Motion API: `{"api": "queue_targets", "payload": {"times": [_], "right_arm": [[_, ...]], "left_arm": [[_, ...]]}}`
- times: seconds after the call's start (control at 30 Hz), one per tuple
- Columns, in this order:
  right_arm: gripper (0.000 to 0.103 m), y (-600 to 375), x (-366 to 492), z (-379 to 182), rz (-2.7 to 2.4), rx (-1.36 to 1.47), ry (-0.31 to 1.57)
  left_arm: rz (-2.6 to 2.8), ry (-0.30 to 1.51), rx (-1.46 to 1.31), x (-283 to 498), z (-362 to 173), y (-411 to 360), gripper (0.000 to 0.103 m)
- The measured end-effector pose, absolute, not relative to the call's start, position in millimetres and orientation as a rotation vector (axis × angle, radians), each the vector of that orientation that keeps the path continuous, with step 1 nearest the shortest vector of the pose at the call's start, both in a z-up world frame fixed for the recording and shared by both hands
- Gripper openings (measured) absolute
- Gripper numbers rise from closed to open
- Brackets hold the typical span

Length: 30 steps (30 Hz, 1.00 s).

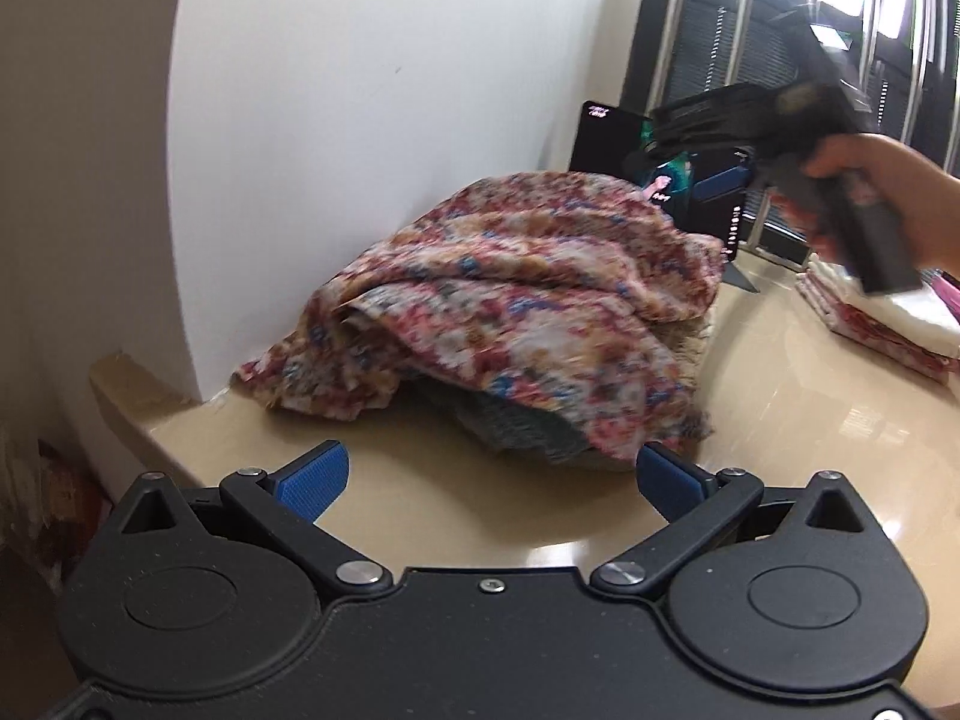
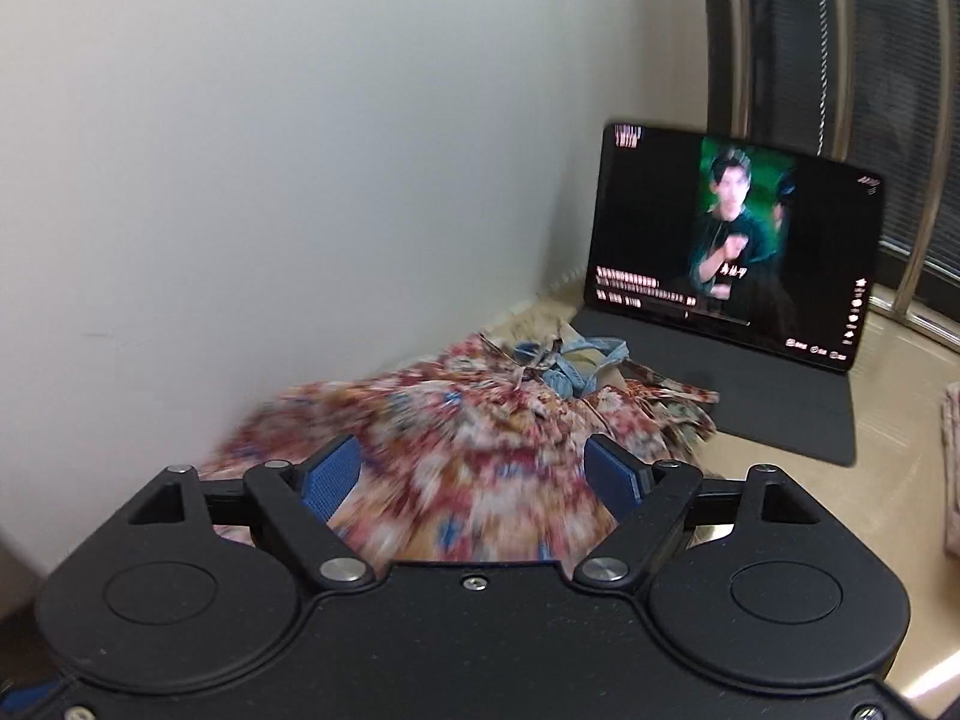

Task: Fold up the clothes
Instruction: 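Grasp the floral dress with the right tool and lift it up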

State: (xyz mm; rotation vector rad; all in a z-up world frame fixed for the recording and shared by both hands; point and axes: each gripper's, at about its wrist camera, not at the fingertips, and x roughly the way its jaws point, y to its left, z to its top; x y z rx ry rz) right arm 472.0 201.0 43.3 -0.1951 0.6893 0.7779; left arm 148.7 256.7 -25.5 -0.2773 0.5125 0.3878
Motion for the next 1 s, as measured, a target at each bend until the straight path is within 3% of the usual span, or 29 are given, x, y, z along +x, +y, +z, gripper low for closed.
{"api": "queue_targets", "payload": {"times": [0.03,0.1,0.13,0.17,0.23,0.43,0.63,0.8,1.0], "right_arm": [[0.083,212,479,35,0.755,-0.212,0.699],[0.068,224,487,24,0.776,-0.208,0.720],[0.030,226,490,21,0.799,-0.183,0.737],[0.010,224,491,20,0.826,-0.139,0.761],[0.005,215,486,22,0.907,-0.056,0.789],[0.003,129,448,26,1.092,0.380,0.838],[0.003,24,382,47,1.213,0.830,0.675],[0.003,-15,333,97,1.273,0.909,0.520],[0.003,-88,284,160,1.172,0.882,0.285]], "left_arm": [[0.389,0.509,-0.278,148,-26,260,0.103],[0.390,0.500,-0.277,146,-27,267,0.103],[0.393,0.498,-0.275,145,-27,270,0.103],[0.396,0.496,-0.273,144,-27,272,0.103],[0.387,0.487,-0.274,142,-26,275,0.103],[0.346,0.461,-0.229,151,-13,261,0.103],[0.318,0.477,-0.142,179,-4,223,0.103],[0.439,0.410,-0.077,205,22,201,0.097],[0.346,0.279,-0.039,233,108,187,0.094]]}}
